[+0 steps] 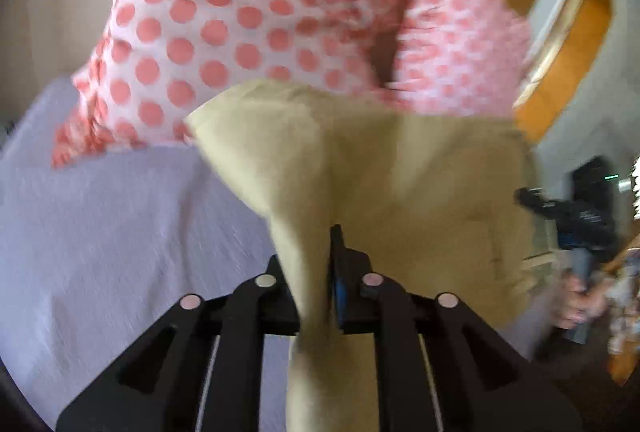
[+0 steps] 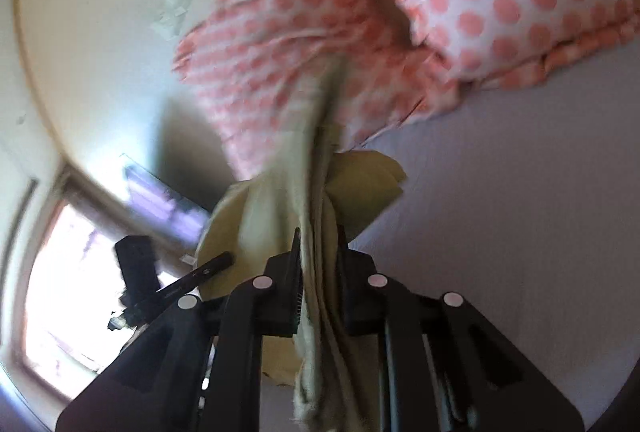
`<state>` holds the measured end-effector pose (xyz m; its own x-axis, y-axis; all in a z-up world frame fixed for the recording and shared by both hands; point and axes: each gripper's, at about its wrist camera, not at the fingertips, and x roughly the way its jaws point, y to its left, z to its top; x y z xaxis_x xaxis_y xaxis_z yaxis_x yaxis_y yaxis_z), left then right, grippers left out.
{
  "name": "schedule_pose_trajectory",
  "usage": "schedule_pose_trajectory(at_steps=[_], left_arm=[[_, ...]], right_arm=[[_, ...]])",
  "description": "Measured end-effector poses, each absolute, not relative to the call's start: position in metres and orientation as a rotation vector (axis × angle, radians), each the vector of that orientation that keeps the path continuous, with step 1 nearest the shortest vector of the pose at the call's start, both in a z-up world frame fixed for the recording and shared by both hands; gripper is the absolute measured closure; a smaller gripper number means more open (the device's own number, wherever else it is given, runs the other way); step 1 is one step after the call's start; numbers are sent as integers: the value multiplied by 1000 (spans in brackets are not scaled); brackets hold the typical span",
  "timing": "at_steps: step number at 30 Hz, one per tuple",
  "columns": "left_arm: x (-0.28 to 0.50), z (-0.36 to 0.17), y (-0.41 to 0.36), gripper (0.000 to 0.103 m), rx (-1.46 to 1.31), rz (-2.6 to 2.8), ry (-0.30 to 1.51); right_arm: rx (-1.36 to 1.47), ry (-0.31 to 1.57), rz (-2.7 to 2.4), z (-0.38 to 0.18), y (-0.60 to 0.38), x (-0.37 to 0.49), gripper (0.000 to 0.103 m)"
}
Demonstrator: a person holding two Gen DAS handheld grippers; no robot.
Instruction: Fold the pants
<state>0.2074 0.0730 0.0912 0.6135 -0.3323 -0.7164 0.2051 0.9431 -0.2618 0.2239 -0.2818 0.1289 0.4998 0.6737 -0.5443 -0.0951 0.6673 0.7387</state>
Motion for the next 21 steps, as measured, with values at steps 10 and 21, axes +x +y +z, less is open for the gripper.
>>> schedule_pose_trajectory(at_steps=[10, 21], left_arm=[[199, 78, 90, 71, -161, -197, 801], [197, 48, 44, 56, -221, -277, 968]], right_arm=[[503, 926, 277, 122, -290, 219, 59], [454, 1151, 229, 95, -248, 230, 25]])
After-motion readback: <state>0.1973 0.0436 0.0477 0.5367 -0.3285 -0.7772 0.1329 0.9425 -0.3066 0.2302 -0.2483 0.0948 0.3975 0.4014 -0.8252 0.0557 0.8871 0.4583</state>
